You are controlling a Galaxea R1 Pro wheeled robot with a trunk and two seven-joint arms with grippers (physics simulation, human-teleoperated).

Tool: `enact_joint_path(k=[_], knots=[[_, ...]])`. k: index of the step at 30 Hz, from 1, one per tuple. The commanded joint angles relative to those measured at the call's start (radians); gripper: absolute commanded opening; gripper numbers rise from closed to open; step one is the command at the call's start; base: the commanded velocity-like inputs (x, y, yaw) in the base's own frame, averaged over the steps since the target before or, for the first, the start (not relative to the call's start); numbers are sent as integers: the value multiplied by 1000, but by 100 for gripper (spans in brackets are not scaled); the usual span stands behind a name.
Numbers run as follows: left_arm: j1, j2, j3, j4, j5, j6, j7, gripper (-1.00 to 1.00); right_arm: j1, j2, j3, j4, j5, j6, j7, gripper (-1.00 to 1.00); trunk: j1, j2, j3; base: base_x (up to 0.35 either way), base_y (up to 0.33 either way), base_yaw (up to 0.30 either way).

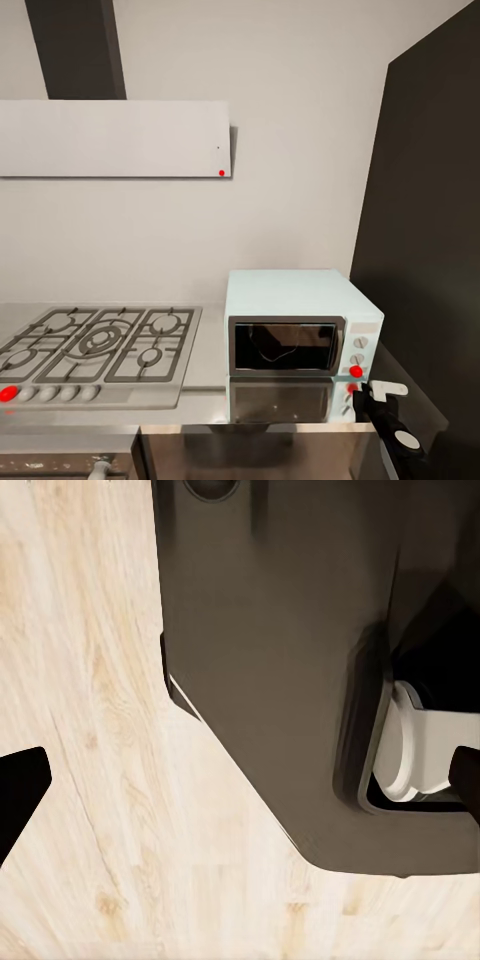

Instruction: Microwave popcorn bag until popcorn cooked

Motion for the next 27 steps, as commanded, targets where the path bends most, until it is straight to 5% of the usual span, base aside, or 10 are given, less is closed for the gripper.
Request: enact_joint_path(k=[1,27], knots=[[0,0,2,-2,0,6,3,100,-1,1,-4,0,10,-1,7,-100,0,0,0,175,0,0],[0,0,2,-2,0,6,3,100,0,1,-3,0,10,-1,9,-100,0,0,0,76,0,0]])
